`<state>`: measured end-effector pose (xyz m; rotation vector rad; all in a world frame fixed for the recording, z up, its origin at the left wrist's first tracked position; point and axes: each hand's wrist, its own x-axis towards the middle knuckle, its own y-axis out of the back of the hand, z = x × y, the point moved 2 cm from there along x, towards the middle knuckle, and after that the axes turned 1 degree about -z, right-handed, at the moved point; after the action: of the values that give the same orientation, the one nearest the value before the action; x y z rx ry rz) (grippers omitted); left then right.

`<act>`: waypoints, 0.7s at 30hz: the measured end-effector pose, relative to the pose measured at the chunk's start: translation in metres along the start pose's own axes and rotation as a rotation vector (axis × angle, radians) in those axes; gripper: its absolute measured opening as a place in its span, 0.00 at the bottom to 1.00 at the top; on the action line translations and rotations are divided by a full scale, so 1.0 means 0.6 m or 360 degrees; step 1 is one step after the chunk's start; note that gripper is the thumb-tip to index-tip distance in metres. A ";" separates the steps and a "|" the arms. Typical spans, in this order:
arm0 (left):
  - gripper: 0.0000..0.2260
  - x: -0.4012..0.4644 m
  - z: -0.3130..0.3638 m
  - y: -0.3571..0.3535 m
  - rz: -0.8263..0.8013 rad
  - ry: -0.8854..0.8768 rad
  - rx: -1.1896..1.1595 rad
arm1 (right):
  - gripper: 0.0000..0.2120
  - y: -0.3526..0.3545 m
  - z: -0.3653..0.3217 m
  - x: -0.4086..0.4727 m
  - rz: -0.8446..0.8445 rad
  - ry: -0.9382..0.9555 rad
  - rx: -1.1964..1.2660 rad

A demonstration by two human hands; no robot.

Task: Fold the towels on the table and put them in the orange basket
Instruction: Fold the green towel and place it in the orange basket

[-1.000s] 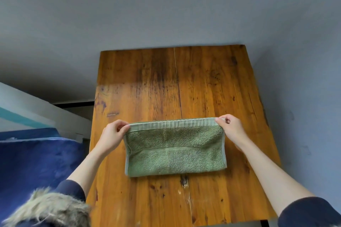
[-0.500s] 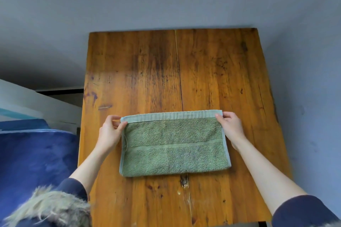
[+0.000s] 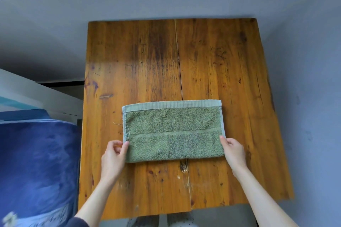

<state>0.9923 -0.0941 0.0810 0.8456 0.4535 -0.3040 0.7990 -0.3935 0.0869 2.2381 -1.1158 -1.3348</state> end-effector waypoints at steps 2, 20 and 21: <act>0.07 -0.007 -0.002 -0.004 -0.0087 -0.0039 0.0091 | 0.15 0.001 0.000 0.000 -0.0024 -0.0025 -0.0015; 0.16 -0.034 0.048 -0.038 0.0291 -0.0757 0.0796 | 0.19 -0.041 -0.041 -0.059 0.0264 0.0906 -0.0696; 0.18 -0.038 0.057 -0.056 0.0253 -0.0901 0.0860 | 0.20 -0.063 -0.049 -0.066 0.0193 0.1041 -0.0797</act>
<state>0.9670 -0.1398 0.0905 1.2579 -0.2406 -0.5101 0.8308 -0.3431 0.1034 1.9547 -0.5857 -0.6422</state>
